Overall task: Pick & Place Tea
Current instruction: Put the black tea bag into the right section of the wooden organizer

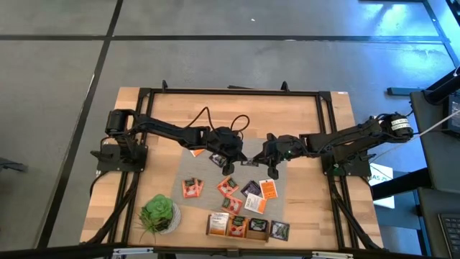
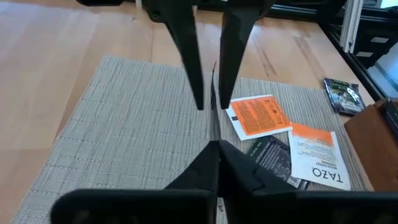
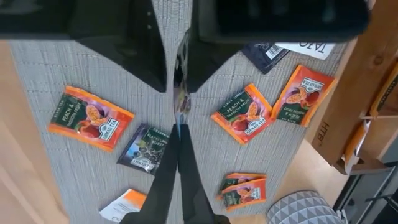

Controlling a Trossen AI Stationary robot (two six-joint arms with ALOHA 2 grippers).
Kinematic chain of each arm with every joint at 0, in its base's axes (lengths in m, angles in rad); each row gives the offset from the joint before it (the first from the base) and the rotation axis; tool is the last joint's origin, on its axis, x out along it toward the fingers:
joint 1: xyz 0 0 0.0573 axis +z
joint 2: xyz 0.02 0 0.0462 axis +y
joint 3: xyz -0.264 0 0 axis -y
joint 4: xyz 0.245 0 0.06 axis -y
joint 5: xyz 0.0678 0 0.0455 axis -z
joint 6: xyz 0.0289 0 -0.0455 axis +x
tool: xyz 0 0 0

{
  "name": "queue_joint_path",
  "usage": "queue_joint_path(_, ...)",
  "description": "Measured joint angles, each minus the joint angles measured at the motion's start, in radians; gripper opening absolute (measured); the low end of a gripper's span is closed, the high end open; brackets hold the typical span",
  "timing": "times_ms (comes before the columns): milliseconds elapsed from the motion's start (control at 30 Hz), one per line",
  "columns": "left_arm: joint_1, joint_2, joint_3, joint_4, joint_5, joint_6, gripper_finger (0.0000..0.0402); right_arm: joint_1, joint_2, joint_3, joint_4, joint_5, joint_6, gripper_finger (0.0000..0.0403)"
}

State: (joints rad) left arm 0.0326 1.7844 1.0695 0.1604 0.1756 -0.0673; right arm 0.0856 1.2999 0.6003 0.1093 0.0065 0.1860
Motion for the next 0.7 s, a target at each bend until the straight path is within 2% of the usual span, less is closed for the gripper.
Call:
queue_joint_path(167,-0.009,0.0,0.0,0.0,-0.027,0.003,0.0003,-0.005,-0.036,0.0,-0.018,0.0,-0.002,0.0114)
queue_joint_path(300,-0.013,-0.011,-0.057,0.112,-0.02,0.0,0.0002,-0.003,-0.111,0.0,-0.064,0.0,0.02,0.0128)
queue_joint_path(467,-0.011,-0.027,-0.206,0.469,-0.02,-0.053,0.0002,0.014,-0.199,0.0,-0.105,0.001,0.016,0.0129)
queue_joint_path(600,-0.011,-0.028,-0.317,0.805,-0.026,-0.078,0.0002,0.023,-0.227,0.0,-0.063,0.01,-0.033,0.0129)
queue_joint_path(700,-0.011,-0.028,-0.369,0.952,-0.028,-0.099,0.0002,0.027,-0.232,0.0,0.012,0.029,-0.099,0.013)
